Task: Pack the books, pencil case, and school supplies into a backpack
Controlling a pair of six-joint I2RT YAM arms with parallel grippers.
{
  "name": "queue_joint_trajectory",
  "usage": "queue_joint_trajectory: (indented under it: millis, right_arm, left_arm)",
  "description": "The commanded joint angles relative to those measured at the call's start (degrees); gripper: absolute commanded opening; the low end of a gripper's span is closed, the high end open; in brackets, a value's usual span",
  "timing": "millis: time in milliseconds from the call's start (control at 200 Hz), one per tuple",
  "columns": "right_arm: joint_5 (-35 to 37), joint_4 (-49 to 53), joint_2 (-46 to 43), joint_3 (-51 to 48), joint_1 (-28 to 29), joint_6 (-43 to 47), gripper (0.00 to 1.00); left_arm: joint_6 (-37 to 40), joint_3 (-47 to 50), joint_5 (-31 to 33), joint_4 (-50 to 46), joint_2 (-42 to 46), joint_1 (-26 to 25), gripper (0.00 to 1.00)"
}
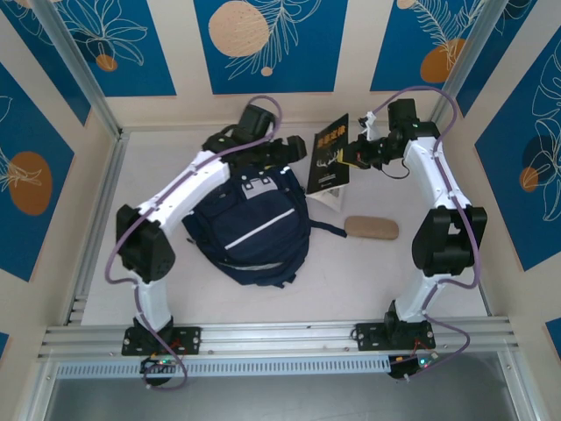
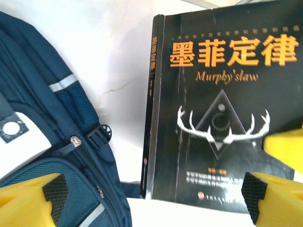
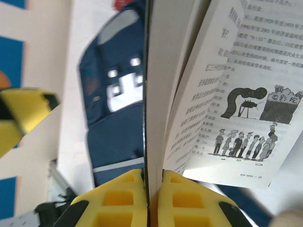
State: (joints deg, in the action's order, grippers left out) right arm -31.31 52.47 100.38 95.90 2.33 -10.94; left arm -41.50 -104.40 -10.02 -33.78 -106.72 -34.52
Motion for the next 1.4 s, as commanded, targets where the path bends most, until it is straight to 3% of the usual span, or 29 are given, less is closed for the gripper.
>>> queue_joint_trajectory:
  millis: [0, 250, 420, 595, 725, 875, 1035, 1270, 1395]
  right_arm:
    - [-14.2, -4.7, -3.7, -2.2, 2.8, -0.4, 0.00]
    - [-26.3, -13.5, -5.7, -11.0, 8.2, -4.7, 0.00]
    - [-27.7, -17.5, -2.9, -16.1, 13.4, -6.6, 0.00]
    - [-16.7, -15.2, 2.8, -17.7, 14.2, -9.1, 0.08]
    - [-9.3, -12.1, 5.5, -16.8, 14.0, -9.6, 0.34]
    - [-2.6, -9.5, 6.2, -16.1, 14.6, -9.3, 0.46]
    - [4.7, -7.8, 7.0, -16.1, 15.3, -10.6, 0.39]
    - [7.4, -7.3, 9.6, -15.7, 16.5, -11.5, 0.29]
    - [8.9, -6.9, 10.9, -15.4, 16.9, -11.7, 0.25]
  left_arm:
    - [1.2, 7.4, -9.3, 5.3, 3.3, 2.2, 0.97]
    - [-6.0, 28.2, -16.4, 18.6, 17.6, 7.3, 1.00]
    - [-8.0, 39.3, -16.8, 21.2, 23.5, 9.9, 1.00]
    - [-7.9, 46.4, -14.8, 18.8, 26.4, 12.9, 1.00]
    - [-7.6, 49.0, -15.6, 18.8, 26.4, 13.2, 1.00]
    - [-7.7, 50.6, -18.4, 20.5, 25.6, 13.0, 0.97]
    - [-8.5, 51.2, -21.0, 21.5, 23.6, 12.2, 0.85]
    - [-10.4, 52.0, -22.4, 24.6, 20.2, 10.8, 0.75]
    - [-11.8, 52.6, -25.0, 29.9, 17.4, 10.5, 0.63]
